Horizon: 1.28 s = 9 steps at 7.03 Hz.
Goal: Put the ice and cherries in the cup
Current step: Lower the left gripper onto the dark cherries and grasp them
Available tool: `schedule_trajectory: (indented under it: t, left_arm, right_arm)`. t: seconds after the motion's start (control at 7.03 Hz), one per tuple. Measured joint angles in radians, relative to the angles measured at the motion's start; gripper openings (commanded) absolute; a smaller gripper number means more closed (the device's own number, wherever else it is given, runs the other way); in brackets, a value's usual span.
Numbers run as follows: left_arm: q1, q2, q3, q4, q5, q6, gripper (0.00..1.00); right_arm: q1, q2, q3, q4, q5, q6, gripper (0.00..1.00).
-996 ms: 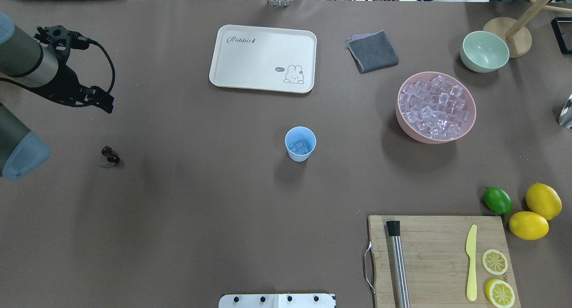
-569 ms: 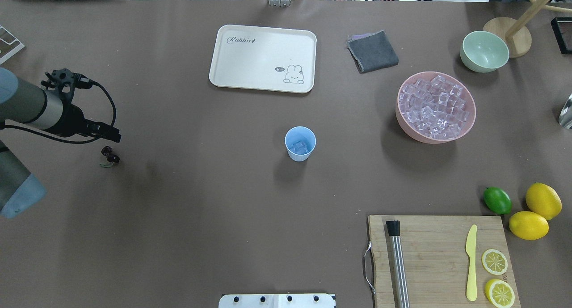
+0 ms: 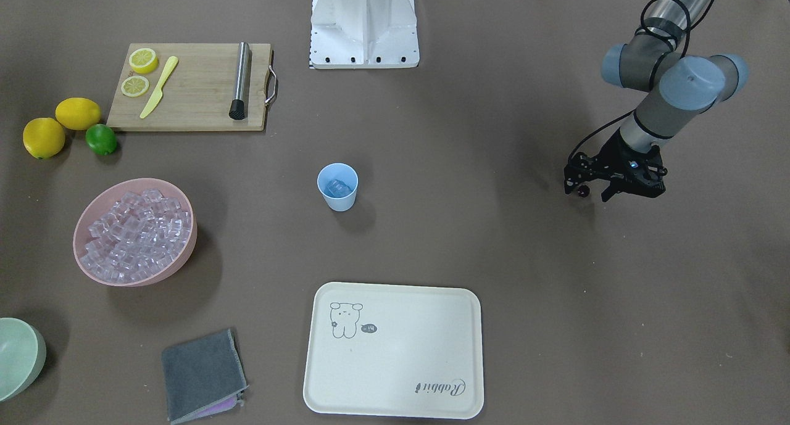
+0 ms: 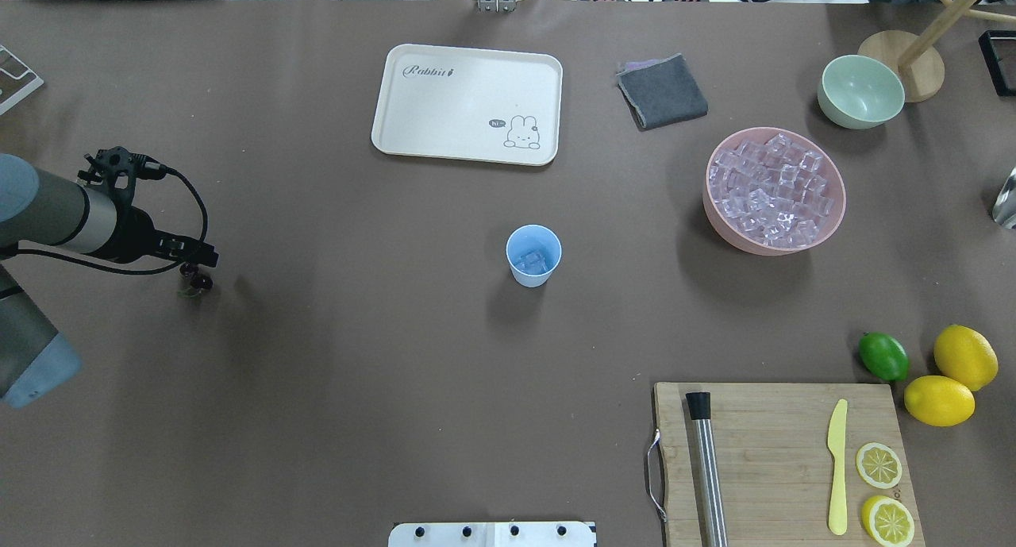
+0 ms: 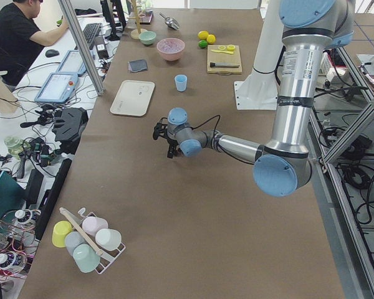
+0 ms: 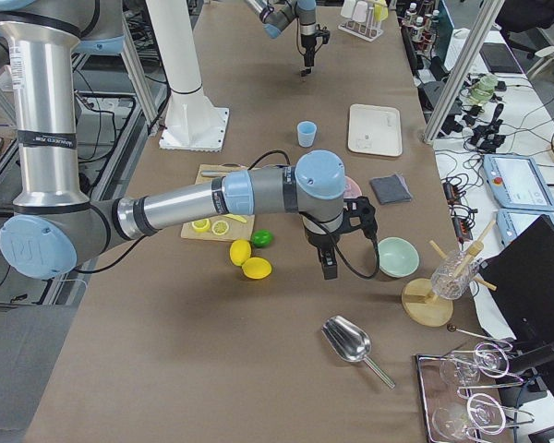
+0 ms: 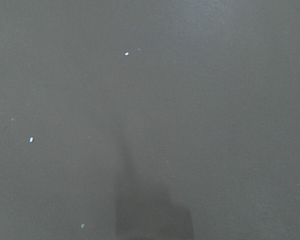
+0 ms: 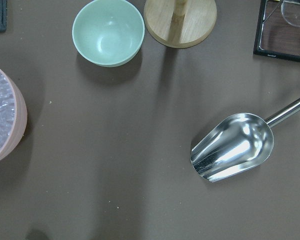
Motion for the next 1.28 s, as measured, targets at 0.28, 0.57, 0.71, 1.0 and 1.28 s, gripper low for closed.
schedule_trajectory:
  t: [0.28, 0.57, 0.71, 1.0, 1.28]
  left_arm:
    - [0.012, 0.003, -0.015, 0.001, 0.014, -0.001, 0.50]
    - [0.020, 0.005, -0.017, 0.001, 0.017, 0.000, 0.52]
    - [0.021, 0.005, -0.017, 0.001, 0.017, 0.000, 0.62]
    - [0.022, 0.012, -0.017, 0.001, 0.017, 0.000, 0.57]
    - [0.021, 0.024, -0.021, 0.001, 0.018, 0.001, 0.49]
  right_arm:
    - [0.000, 0.004, -0.001, -0.004, 0.001, 0.003, 0.99]
    - [0.000, 0.004, -0.003, -0.005, 0.001, 0.003, 0.99]
    - [0.000, 0.004, -0.004, -0.005, 0.001, 0.003, 0.99]
    - [0.000, 0.004, -0.005, -0.006, 0.001, 0.003, 0.99]
    - [0.000, 0.006, -0.006, -0.006, 0.001, 0.003, 0.99]
